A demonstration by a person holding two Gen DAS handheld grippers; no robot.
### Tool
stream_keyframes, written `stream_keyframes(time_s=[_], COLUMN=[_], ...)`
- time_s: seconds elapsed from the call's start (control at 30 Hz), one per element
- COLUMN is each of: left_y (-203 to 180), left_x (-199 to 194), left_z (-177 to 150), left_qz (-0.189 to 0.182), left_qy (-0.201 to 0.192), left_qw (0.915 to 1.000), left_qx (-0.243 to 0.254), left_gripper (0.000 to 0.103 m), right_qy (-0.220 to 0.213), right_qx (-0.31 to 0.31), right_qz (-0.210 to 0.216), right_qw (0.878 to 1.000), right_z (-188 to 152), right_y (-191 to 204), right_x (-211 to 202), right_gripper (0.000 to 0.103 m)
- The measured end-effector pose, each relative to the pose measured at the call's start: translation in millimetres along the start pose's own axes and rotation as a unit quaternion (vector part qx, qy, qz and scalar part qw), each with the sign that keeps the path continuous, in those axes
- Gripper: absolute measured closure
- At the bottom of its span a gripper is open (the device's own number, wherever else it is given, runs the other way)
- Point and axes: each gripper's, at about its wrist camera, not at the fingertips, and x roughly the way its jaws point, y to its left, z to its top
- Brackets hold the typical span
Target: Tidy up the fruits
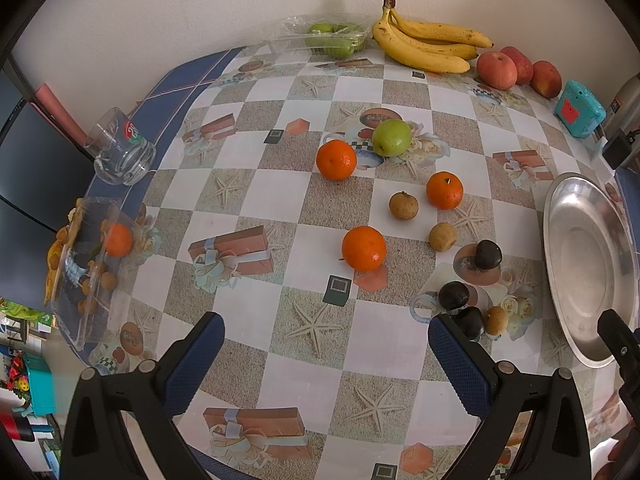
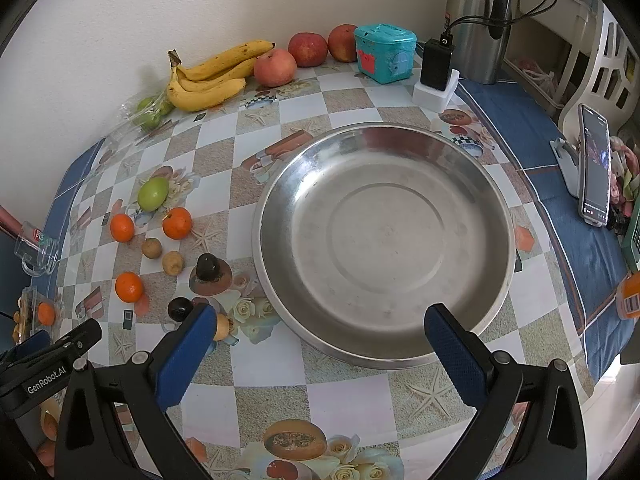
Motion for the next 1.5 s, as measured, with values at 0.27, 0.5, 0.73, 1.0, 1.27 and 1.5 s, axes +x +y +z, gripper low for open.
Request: stream_keyframes(time_s=[0.27,0.5,0.73,1.0,1.27,1.5], left_y=[-0.1,-0.3,-0.4,-1.7,3.4,20.0], left_x=[-0.1,0.0,0.5,3.6,3.5,14.9], left_z=[0.1,0.2,-0.8,-3.7,4.4,13.1], left_qz=[0.0,0.0,0.0,-0.001,-0.006,-0.022], left_qy=[0.0,0.001,0.0,-0.001,-0.021,-0.024], left_qw=[1.0,1.0,1.0,1.0,0.9997,0.9979], left_qx=[0.0,0.0,0.0,0.001,-0.011,-0.056], left_gripper=[0.0,0.0,0.0,0.0,0.0,0.0], right_qy=[0.0,0.0,0.0,0.003,-0.002,-0.005], right_qx=[-0.001,0.0,0.0,-0.001,-0.025,-0.085], right_qz=[0.0,-0.001,-0.001,0.0,0.018,0.063], right_qw=[1.0,1.0,1.0,1.0,1.0,0.994], right_z=[0.4,0.1,0.3,0.0,0.4,-0.2], right_y=[0.1,0.8,1.1,1.8,14.8,48.4], right_x=[-0.1,-0.1,0.1,0.4,0.2,6.5], right_gripper=[0.0,0.0,0.0,0.0,0.0,0.0])
